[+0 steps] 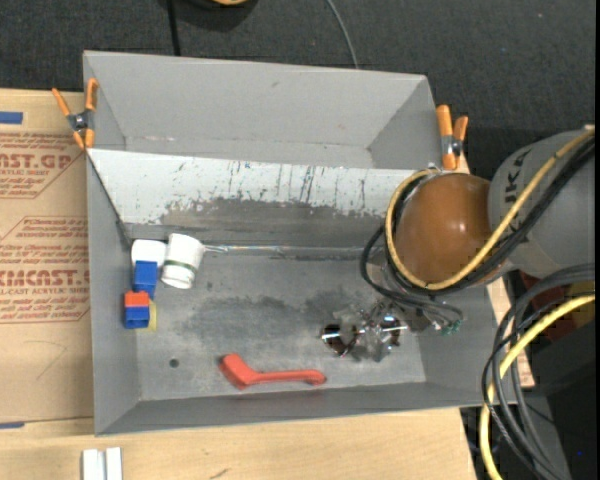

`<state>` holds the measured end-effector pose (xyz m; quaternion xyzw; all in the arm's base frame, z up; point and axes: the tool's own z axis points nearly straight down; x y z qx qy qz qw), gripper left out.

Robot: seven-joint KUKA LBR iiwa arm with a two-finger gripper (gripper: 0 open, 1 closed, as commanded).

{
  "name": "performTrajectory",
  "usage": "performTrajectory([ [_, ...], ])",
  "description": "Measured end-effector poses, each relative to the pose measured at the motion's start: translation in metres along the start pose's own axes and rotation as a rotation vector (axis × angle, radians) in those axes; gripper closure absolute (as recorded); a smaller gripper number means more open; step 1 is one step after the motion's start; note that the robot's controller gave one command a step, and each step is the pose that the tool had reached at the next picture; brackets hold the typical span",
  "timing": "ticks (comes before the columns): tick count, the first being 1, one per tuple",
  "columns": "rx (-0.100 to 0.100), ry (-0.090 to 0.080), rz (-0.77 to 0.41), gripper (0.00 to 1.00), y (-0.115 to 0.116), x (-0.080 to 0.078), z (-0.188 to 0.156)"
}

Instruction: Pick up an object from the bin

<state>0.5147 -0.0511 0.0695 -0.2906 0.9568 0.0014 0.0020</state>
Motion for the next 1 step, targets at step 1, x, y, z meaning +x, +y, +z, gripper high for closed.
performTrajectory([
  [1,-0.001,0.002,-0.082,1.0,-0.0044,-0.0092,0.0001],
])
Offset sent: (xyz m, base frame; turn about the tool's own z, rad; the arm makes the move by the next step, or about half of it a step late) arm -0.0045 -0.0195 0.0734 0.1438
